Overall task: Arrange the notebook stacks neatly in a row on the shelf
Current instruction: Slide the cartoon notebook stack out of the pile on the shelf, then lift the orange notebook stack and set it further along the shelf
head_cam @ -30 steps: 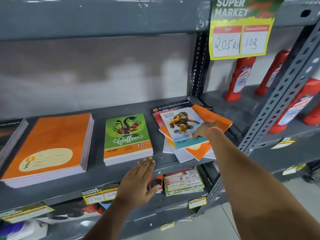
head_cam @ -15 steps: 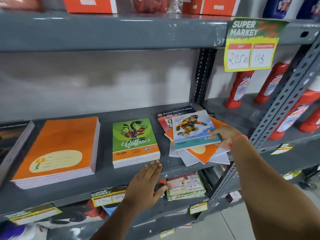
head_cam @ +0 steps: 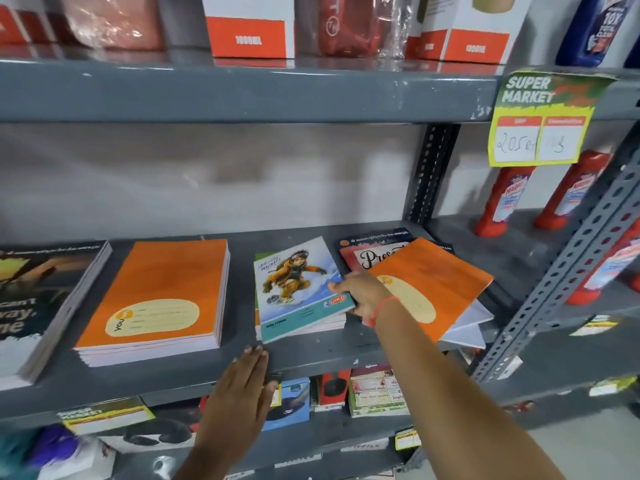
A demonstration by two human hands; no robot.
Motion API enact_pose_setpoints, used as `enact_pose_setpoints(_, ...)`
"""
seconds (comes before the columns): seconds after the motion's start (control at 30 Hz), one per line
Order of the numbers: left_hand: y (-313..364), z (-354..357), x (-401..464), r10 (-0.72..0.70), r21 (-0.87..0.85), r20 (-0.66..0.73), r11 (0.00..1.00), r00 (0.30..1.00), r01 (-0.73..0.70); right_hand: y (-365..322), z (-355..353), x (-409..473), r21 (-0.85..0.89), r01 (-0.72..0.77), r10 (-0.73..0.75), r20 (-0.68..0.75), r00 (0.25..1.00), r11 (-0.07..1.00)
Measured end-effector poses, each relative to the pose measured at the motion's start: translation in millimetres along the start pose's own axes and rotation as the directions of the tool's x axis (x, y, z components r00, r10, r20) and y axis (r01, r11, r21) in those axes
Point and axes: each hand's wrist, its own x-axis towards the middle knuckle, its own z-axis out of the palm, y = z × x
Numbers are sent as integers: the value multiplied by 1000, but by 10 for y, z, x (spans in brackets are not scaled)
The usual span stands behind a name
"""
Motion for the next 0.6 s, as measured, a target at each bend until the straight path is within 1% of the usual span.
enact_pose_setpoints(0.03,-36,10,-19,-3,3,1,1000,1000,3,21,52,17,-51,28,-29,-30,999,998)
enact_pose_setpoints(0.07,-56,17,-33,-4,3,-2,1000,1000,4,39,84,16,-141,66,-76,-72,994,988)
enact_pose_setpoints(0.1,-76,26,-37,-4,1,-8,1000,1000,4,42,109,7,-303,93,-132,-110,985,949)
enact_pose_setpoints(0.13,-81,34,-40,1,2,-17,1000,1000,-1,51,113,-18,-488,96,-180,-128,975,868)
enact_pose_setpoints(0.17,-80,41,-38,10,11,-33,1000,999,-10,60,122,-52,-640,88,-223,-133,966,763)
enact_pose_setpoints(0.2,-74,46,-37,15,22,-41,1000,999,-15,80,127,-73,-734,73,-245,-130,961,676)
enact_pose_setpoints(0.23,-62,56,-38,22,24,-40,999,999,-21,96,128,-94,-782,65,-256,-123,959,620)
enact_pose_setpoints(0.33,-63,66,-27,42,15,-97,999,994,-41,141,128,-108,-798,54,-274,-141,951,600)
enact_pose_setpoints(0.4,-42,55,-32,89,22,-195,996,977,-87,162,95,-109,-792,49,-302,-174,937,609)
enact_pose_setpoints(0.47,142,21,-23,227,63,-344,974,911,-218,173,-15,-135,-757,49,-350,-242,905,651)
enact_pose_setpoints(0.5,320,-33,9,304,81,-413,951,858,-299,178,-100,-138,-733,47,-373,-289,882,678)
enact_pose_setpoints(0.53,545,-106,74,360,82,-452,928,816,-364,192,-227,-145,-707,40,-396,-347,850,707)
enact_pose_setpoints(0.57,766,-195,172,382,63,-458,914,803,-400,204,-348,-157,-673,25,-406,-416,814,740)
enact_pose_setpoints(0.6,961,-284,323,381,25,-449,910,808,-415,220,-467,-162,-633,-2,-399,-491,774,774)
